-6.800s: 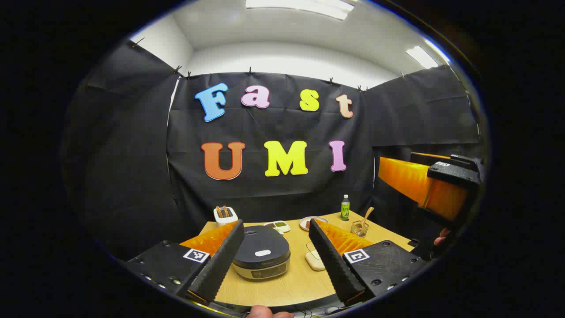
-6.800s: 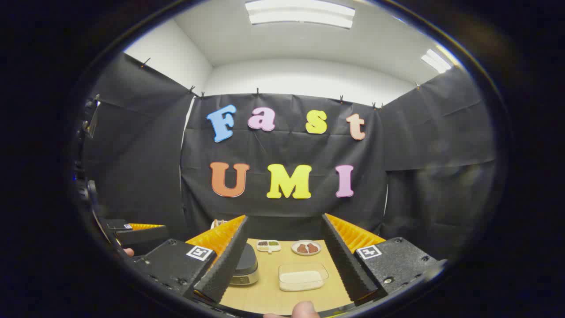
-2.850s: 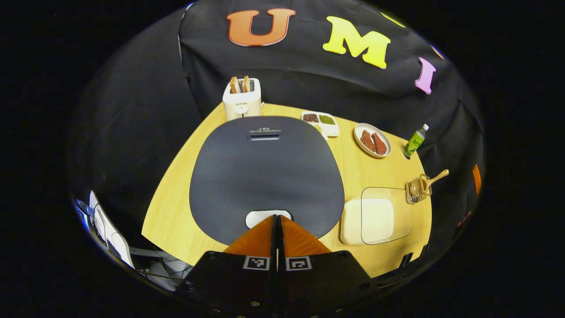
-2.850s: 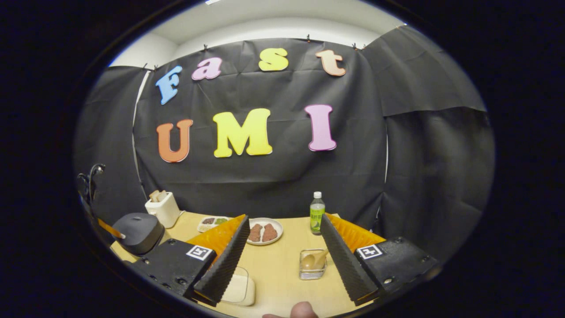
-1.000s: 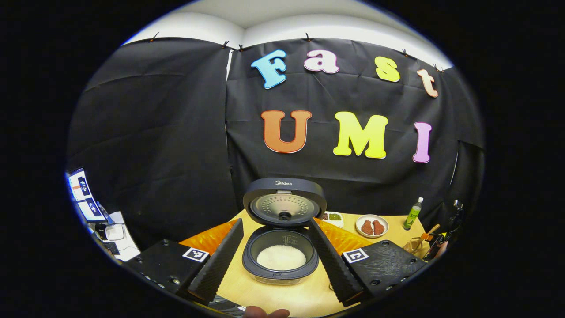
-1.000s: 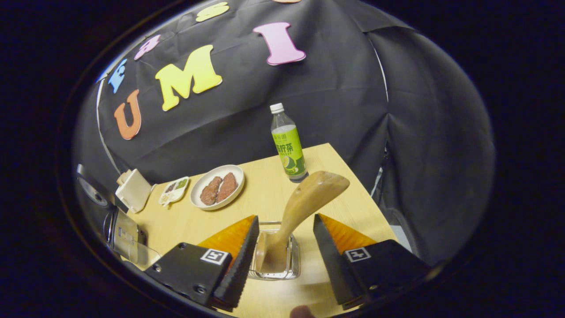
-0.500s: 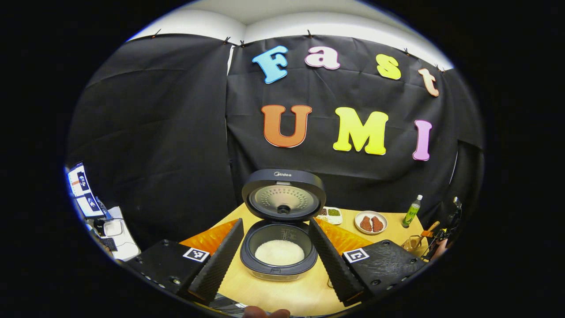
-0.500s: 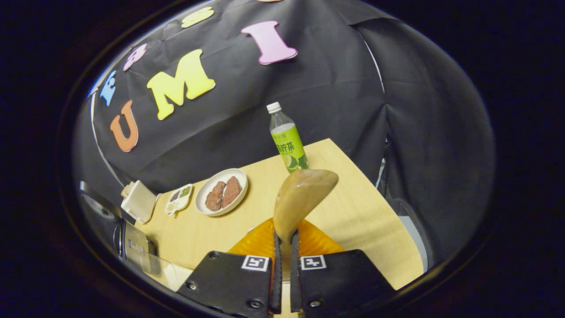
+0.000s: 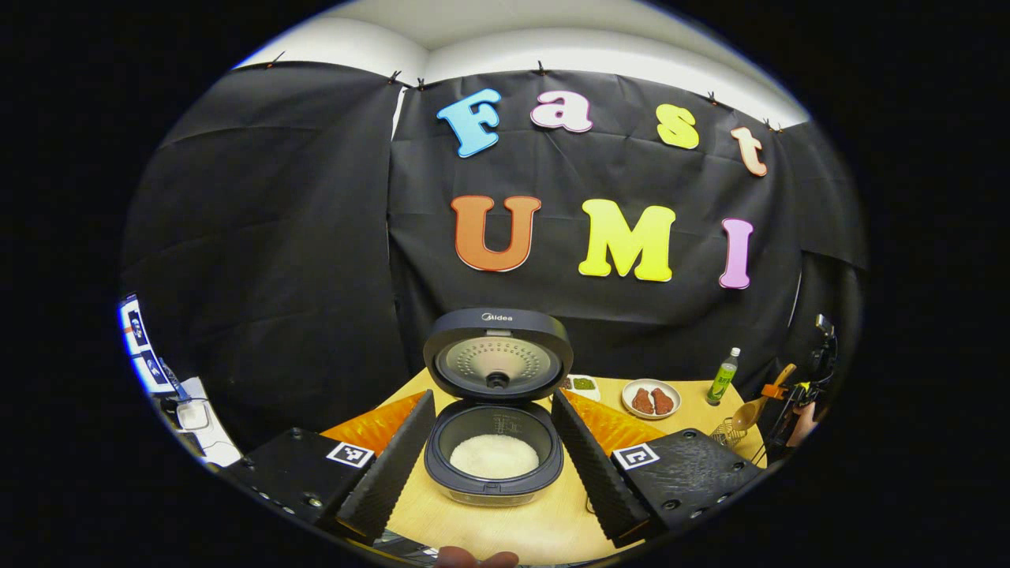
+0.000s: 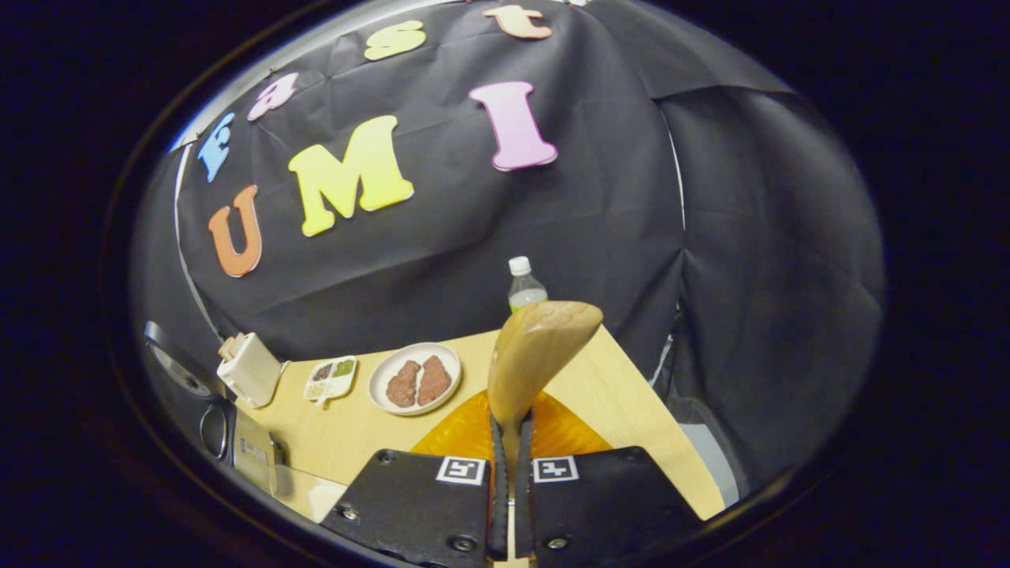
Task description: Close the left gripper, press the button to open the rice cooker; take a wooden spoon from the chopstick holder with the right hand, scoop a spoonful of rice and pour it into the rice cooker, then put the wooden spoon back into the chopstick holder.
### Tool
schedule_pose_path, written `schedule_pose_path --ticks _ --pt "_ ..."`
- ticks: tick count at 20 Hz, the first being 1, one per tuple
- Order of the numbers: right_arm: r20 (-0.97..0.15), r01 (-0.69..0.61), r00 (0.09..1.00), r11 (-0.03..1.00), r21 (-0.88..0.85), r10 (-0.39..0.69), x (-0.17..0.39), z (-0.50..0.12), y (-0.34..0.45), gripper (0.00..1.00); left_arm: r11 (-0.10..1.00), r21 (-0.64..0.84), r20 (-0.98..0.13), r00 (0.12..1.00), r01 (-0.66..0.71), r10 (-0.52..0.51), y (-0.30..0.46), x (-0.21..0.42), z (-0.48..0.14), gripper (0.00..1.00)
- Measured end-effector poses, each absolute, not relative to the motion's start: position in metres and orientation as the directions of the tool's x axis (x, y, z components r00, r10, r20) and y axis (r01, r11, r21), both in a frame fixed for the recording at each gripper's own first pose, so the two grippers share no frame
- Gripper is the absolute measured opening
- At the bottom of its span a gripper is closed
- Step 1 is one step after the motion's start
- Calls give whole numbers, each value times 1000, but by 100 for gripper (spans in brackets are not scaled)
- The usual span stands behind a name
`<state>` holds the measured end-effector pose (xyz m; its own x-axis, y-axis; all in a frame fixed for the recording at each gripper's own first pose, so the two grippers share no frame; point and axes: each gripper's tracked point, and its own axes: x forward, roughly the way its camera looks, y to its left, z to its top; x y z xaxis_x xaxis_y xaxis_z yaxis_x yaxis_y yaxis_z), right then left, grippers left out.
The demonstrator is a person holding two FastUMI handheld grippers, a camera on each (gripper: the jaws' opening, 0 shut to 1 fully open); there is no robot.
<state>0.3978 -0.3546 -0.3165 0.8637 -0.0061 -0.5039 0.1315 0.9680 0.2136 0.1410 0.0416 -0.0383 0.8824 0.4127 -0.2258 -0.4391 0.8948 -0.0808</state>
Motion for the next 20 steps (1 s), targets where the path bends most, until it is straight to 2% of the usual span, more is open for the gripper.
schedule_pose_path --ticks 5,9,14,20 --pt "-462 24 885 984 175 61 352 -256 -266 9 911 -119 -200 909 -394 366 67 130 -37 95" --pt "-457 -49 884 992 113 96 316 -248 -192 8 909 -143 -209 910 -391 358 96 110 -42 95" --pt "-514 -142 849 990 0 122 294 -295 -125 8 904 -145 -221 904 -403 367 119 86 -51 95" --pt "-557 -230 828 942 -244 58 285 -369 -104 8 887 -136 -262 879 -442 398 141 55 -61 95"
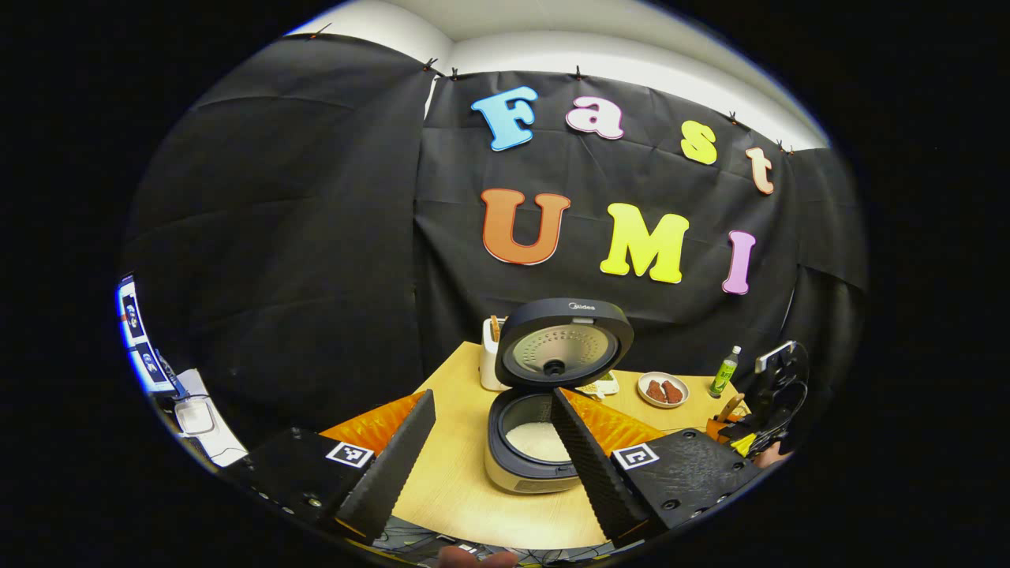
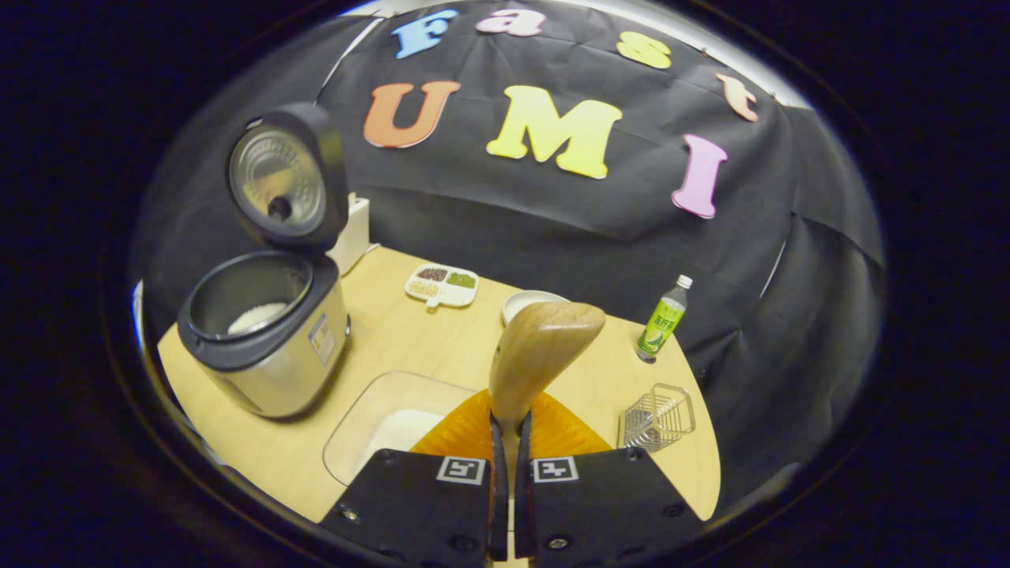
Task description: Close the left gripper, press the button to open the rice cooker; take a wooden spoon from the chopstick holder with the right hand, scoop a spoonful of rice and pour it into the rice cooker, then put the wooden spoon back into the chopstick holder.
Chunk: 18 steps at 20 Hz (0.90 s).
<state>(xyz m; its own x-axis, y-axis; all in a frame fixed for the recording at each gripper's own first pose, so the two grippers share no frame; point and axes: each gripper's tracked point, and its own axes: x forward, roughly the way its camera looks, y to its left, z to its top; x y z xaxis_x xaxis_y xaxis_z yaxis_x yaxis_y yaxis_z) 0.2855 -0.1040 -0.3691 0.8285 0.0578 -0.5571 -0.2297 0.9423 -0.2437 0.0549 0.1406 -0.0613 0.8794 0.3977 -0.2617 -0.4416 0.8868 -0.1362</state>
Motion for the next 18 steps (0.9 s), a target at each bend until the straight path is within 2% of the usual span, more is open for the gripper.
schedule_pose_path --ticks 4,8,13,18 --pt "-538 -226 843 896 -382 -16 280 -398 -99 9 879 -97 -306 855 -466 419 151 36 -79 95" --pt "-581 -196 814 933 -301 -17 269 -418 -89 8 875 -74 -333 839 -479 431 159 21 -85 95" --pt "-636 -103 768 995 -10 73 264 -428 -62 8 870 -66 -353 827 -489 438 156 16 -89 95" --pt "-659 21 734 965 263 164 264 -429 -49 8 870 -55 -367 820 -490 439 146 15 -90 95"
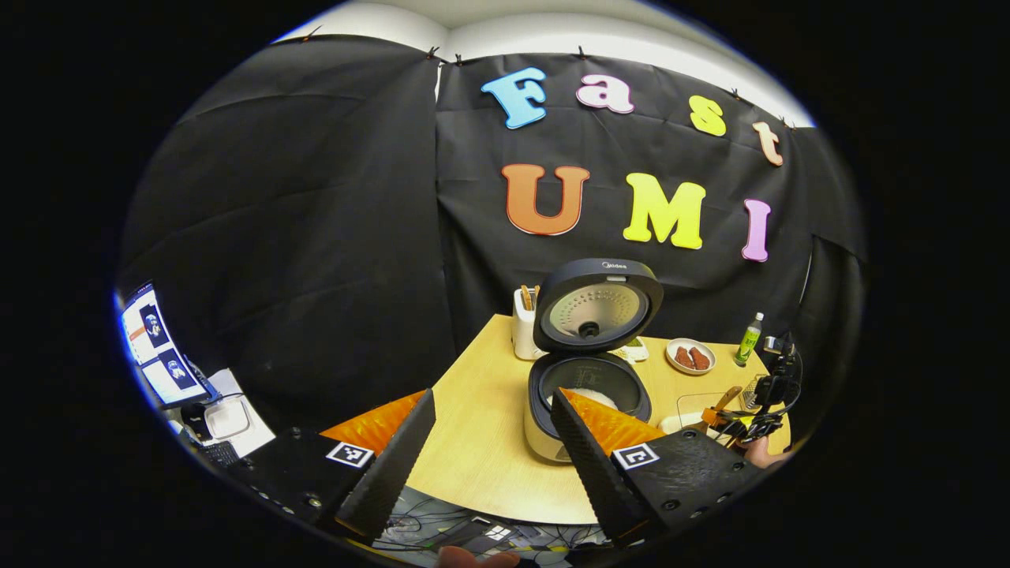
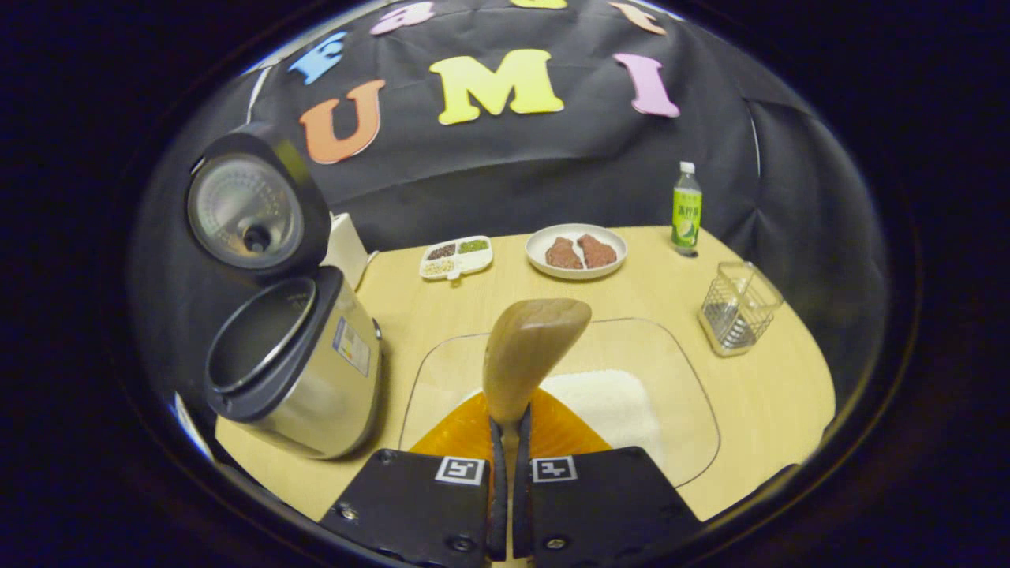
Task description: Close the left gripper, press the button to open the rice cooker; take a wooden spoon from the chopstick holder with the right hand, scoop a spoonful of rice and pour it into the rice cooker, then put the wooden spoon back into the chopstick holder.
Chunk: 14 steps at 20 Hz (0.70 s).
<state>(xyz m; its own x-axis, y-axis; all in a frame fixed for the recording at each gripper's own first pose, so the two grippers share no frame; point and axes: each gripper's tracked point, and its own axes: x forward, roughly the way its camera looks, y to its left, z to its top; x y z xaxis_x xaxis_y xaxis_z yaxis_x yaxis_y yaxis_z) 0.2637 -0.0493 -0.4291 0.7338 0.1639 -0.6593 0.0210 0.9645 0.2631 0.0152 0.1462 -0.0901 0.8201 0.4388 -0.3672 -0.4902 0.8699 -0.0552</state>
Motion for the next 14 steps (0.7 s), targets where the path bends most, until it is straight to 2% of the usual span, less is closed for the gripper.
schedule_pose_path --ticks 6,10,14 --pt "-665 180 691 823 538 283 264 -428 -53 8 873 -50 -375 819 -486 435 129 14 -87 95" --pt "-635 291 705 688 664 315 267 -424 -81 8 877 -60 -371 826 -477 424 114 20 -81 95" --pt "-599 321 740 622 715 307 266 -409 -118 8 886 -68 -359 840 -459 407 96 31 -76 95"
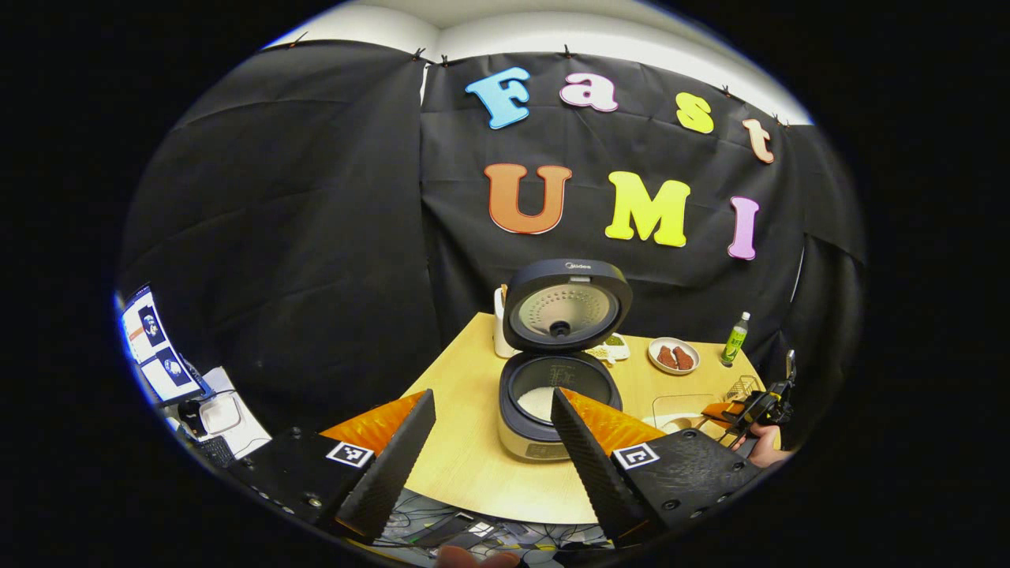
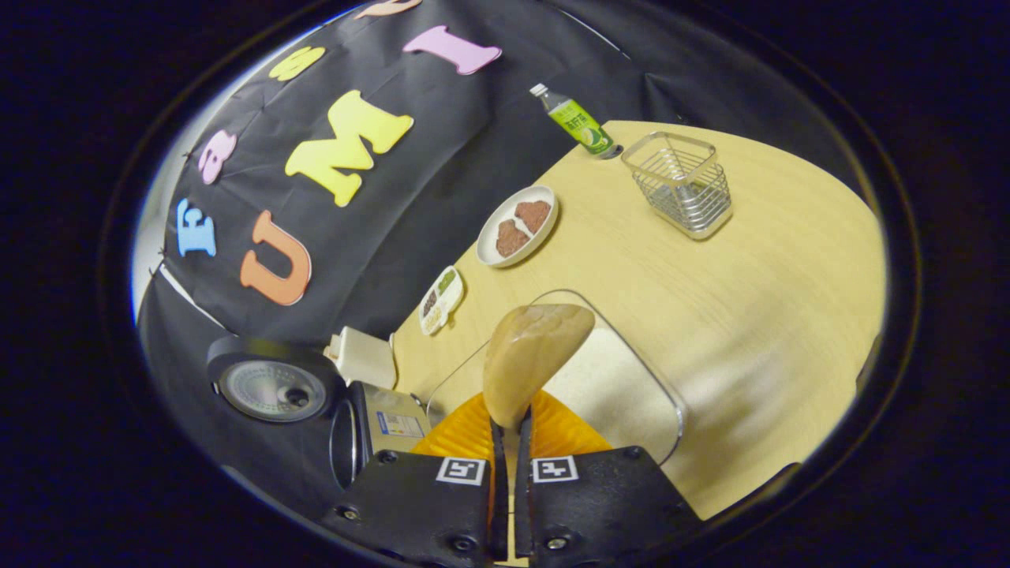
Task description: Close the left gripper, press the button to open the rice cooker; take a wooden spoon from the chopstick holder with the right hand, scoop a spoonful of rice and pour it into the rice cooker, then put the wooden spoon back into the chopstick holder.
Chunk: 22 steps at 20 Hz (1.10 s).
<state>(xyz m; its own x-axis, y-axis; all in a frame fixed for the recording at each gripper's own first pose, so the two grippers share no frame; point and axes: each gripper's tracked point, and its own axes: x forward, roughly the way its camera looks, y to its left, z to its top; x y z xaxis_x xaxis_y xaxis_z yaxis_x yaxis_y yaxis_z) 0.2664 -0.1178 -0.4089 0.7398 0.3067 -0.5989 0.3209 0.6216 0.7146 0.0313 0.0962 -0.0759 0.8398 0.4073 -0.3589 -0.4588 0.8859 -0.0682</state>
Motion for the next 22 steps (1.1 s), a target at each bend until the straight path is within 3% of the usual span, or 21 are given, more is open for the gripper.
schedule_pose_path --ticks 4,7,9,10,11,14,22 --pt "-535 357 783 473 805 319 270 -373 -148 8 898 -79 -340 858 -434 385 77 43 -68 95" --pt "-489 330 808 433 839 330 273 -340 -159 8 898 -90 -322 866 -430 382 70 46 -62 95" --pt "-464 296 815 440 848 346 278 -315 -155 8 895 -90 -309 866 -437 393 71 42 -61 95" --pt "-451 275 818 446 852 357 282 -303 -149 8 892 -87 -303 865 -443 400 72 39 -59 100" --pt "-435 250 819 450 857 374 285 -289 -140 8 888 -86 -296 863 -451 409 75 34 -59 95" --pt "-389 177 813 452 875 434 299 -250 -104 8 878 -73 -272 856 -473 439 82 18 -56 95" --pt "-360 -39 726 557 829 586 332 -205 57 8 822 -98 -244 814 -561 527 118 -34 -58 95"
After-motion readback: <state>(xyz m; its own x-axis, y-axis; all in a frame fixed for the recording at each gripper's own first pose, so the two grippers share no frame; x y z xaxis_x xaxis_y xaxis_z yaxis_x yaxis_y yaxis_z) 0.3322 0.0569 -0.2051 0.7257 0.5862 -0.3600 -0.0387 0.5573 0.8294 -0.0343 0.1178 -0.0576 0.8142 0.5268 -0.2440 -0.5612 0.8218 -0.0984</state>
